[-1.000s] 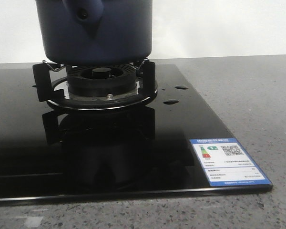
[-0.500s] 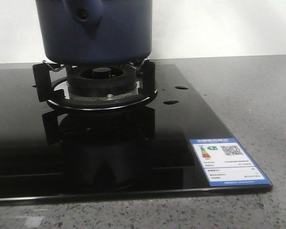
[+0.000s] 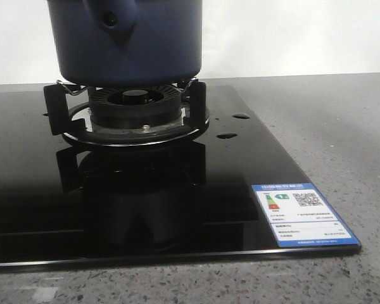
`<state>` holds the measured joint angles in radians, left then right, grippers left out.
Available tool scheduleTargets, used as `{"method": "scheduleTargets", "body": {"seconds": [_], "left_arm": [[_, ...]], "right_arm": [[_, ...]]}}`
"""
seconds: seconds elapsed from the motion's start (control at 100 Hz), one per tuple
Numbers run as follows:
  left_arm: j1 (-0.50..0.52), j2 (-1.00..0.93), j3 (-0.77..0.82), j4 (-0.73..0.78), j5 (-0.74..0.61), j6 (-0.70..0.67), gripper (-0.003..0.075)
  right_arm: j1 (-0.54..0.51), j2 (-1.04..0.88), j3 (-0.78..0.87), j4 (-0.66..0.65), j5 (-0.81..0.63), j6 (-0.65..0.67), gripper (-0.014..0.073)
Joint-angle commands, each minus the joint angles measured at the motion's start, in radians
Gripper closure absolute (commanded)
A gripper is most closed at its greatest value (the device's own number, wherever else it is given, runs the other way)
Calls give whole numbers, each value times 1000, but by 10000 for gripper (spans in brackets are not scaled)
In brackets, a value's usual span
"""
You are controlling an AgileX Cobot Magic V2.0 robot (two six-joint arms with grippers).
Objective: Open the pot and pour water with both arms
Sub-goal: 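Tilt the cup with the right gripper to pour water into the pot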
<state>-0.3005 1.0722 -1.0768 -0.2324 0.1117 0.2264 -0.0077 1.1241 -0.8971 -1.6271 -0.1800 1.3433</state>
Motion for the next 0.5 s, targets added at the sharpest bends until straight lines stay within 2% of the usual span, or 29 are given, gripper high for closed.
{"method": "scheduleTargets", "body": {"seconds": [0.0, 0.12, 0.24, 0.37, 0.49], "left_arm": [[0, -22, -39, -14, -122, 2, 369], [0, -22, -39, -14, -122, 2, 369], [0, -22, -39, -14, -122, 2, 369], [0, -22, -39, -14, -122, 2, 369], [0, -22, -39, -14, -122, 2, 369]], "right_arm": [[-66, -28, 12, 40, -71, 0, 349], [-160, -26, 59, 135, -180, -60, 350], [-259, -26, 123, 345, -296, -242, 350], [-347, -15, 227, 580, -482, -457, 349], [-364, 19, 299, 635, -535, -568, 349]]}}
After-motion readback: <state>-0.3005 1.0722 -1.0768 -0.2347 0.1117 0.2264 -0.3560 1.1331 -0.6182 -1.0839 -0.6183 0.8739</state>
